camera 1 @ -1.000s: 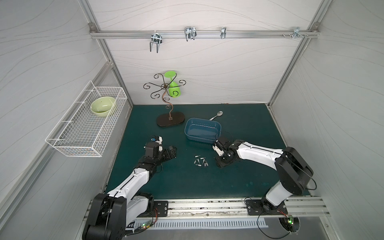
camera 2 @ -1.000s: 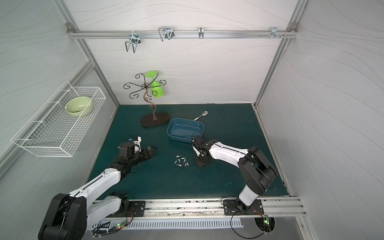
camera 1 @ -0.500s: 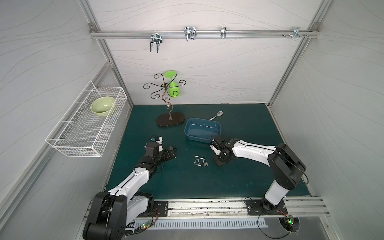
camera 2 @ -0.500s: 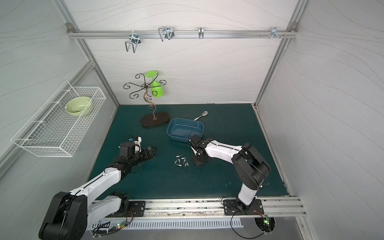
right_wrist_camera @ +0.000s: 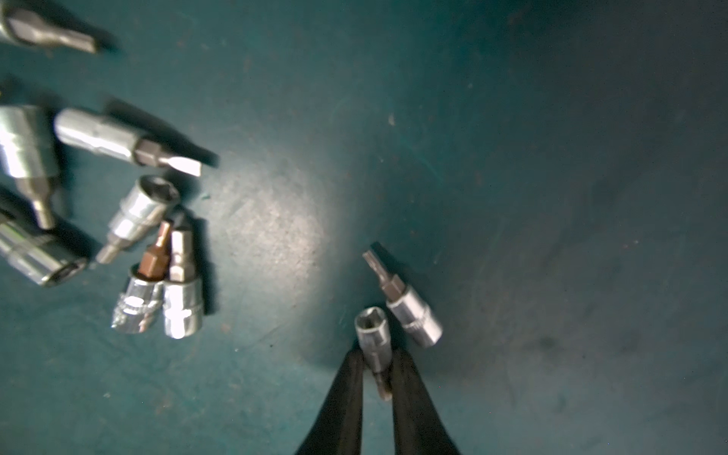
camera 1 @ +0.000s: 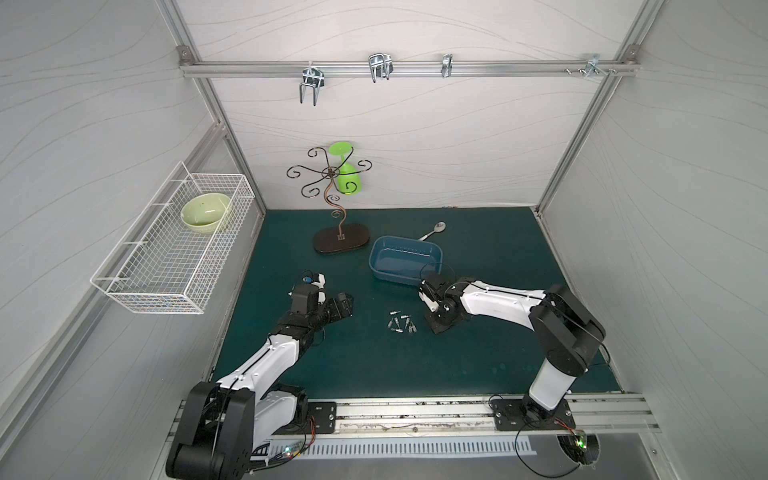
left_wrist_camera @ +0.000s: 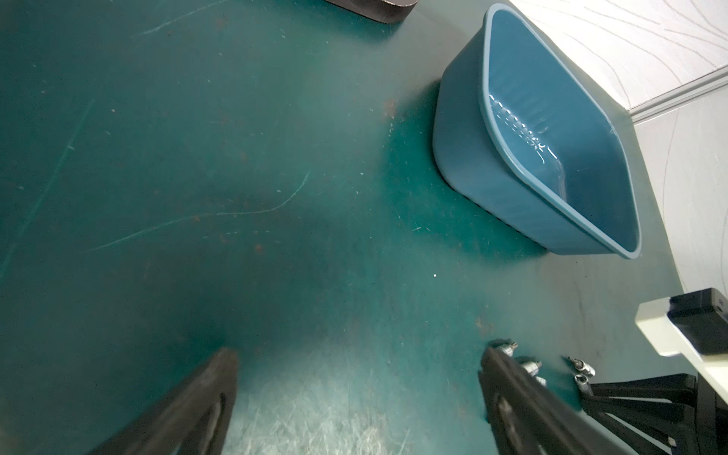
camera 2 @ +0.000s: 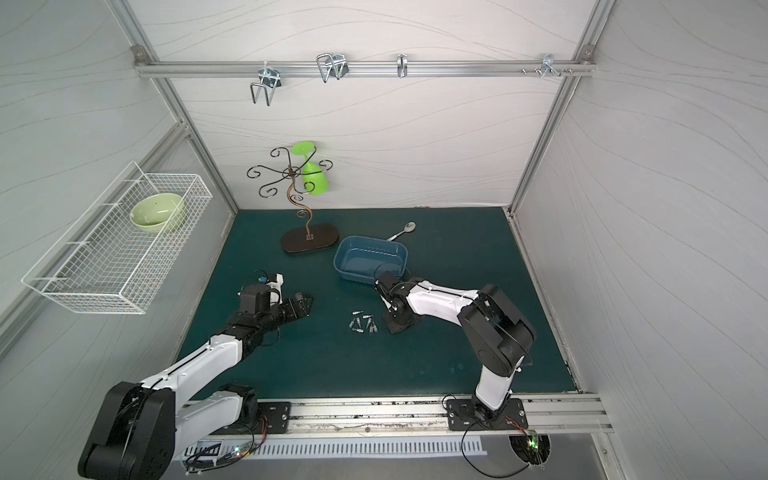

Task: Put the bit on the desktop into the storage box
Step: Pick up the screwdriver bit from the center of the board.

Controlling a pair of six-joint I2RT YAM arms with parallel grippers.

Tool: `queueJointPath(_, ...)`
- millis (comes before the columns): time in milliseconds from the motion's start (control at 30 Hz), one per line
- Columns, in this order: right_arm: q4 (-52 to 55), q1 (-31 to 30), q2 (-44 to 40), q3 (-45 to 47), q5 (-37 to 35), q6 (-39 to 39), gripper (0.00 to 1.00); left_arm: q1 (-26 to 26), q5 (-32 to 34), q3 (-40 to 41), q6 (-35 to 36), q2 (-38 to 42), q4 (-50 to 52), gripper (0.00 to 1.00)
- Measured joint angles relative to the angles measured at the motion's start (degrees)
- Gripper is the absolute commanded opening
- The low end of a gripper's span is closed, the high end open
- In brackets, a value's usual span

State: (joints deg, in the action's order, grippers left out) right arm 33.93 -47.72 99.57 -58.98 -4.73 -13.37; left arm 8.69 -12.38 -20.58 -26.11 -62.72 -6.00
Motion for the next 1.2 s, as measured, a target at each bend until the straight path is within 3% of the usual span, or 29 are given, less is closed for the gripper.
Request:
queueJointPath(367,0.5,-0.8,0.0,-0.1,-0.7,1.3,0.06,0.0,0.0,-0.2,0.0,-0.5,0.0,0.99)
queueJointPath(867,1.8,-3.1,-4.1,-0.7,1.9,1.8,0.04,0.0,0.2,-0.3,0.0,-0.7,0.0,0.99)
queueJointPath(1200,-1.9,5.6,-7.4,-5.7,7.9,1.2,0.04,0.0,0.2,-0.3,0.0,-0.7,0.0,0.99)
